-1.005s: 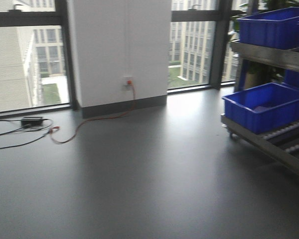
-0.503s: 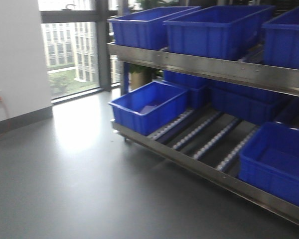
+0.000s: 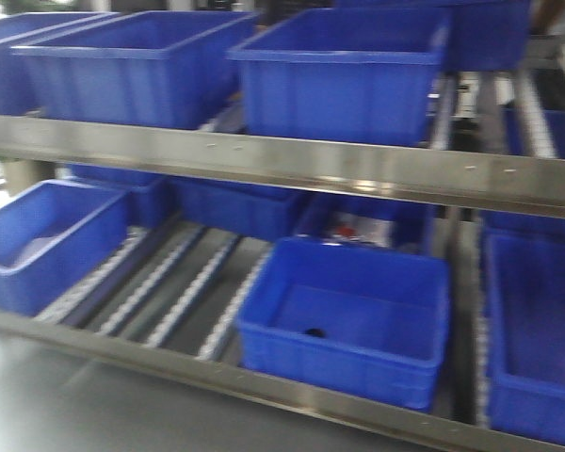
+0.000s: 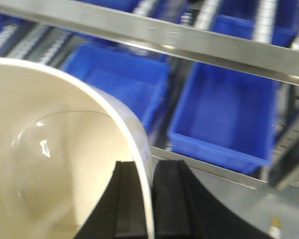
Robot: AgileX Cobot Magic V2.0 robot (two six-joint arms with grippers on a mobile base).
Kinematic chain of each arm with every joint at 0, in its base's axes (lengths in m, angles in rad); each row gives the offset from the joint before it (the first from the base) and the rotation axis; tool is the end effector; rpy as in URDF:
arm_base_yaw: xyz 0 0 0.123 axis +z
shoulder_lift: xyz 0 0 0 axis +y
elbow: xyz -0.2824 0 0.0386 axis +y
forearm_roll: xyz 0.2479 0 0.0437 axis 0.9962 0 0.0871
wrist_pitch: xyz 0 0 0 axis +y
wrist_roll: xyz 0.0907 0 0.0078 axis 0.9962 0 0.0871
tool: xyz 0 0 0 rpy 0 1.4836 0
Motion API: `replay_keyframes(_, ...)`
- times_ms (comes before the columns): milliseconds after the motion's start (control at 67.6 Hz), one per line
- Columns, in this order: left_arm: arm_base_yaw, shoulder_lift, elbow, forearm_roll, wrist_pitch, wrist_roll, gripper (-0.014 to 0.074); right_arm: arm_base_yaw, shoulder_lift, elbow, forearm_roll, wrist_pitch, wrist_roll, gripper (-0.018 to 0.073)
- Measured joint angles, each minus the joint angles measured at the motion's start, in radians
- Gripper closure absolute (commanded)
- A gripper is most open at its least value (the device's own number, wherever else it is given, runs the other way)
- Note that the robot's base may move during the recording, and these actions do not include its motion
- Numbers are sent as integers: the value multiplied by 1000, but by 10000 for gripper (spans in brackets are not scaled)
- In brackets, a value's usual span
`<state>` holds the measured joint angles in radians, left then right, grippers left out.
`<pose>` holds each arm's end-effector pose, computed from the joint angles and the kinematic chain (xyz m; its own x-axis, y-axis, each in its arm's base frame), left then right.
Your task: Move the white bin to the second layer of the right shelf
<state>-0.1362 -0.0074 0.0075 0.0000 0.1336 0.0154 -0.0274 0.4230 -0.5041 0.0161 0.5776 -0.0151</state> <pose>0.0556 -0.0076 0.1988 -0.0440 0.0216 -0.9988 0.1365 0.9905 0.0154 0.0853 -0.0015 0.3014 -0.3978 0.0093 -0.9174 0.0187 0.9998 0.0020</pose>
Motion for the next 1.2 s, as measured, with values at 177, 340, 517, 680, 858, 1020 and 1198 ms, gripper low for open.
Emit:
replay_keyframes(177, 0, 0, 0, 0, 0, 0, 512, 0, 0, 0, 0, 0, 0, 514)
replay_keyframes(340, 0, 0, 0, 0, 0, 0, 512, 0, 0, 0, 0, 0, 0, 514)
replay_keyframes(517, 0, 0, 0, 0, 0, 0, 512, 0, 0, 0, 0, 0, 0, 514)
replay_keyframes(680, 0, 0, 0, 0, 0, 0, 512, 0, 0, 0, 0, 0, 0, 514)
replay_keyframes(858, 0, 0, 0, 0, 0, 0, 512, 0, 0, 0, 0, 0, 0, 514)
replay_keyframes(1020, 0, 0, 0, 0, 0, 0, 512, 0, 0, 0, 0, 0, 0, 514)
replay_keyframes(1198, 0, 0, 0, 0, 0, 0, 512, 0, 0, 0, 0, 0, 0, 514)
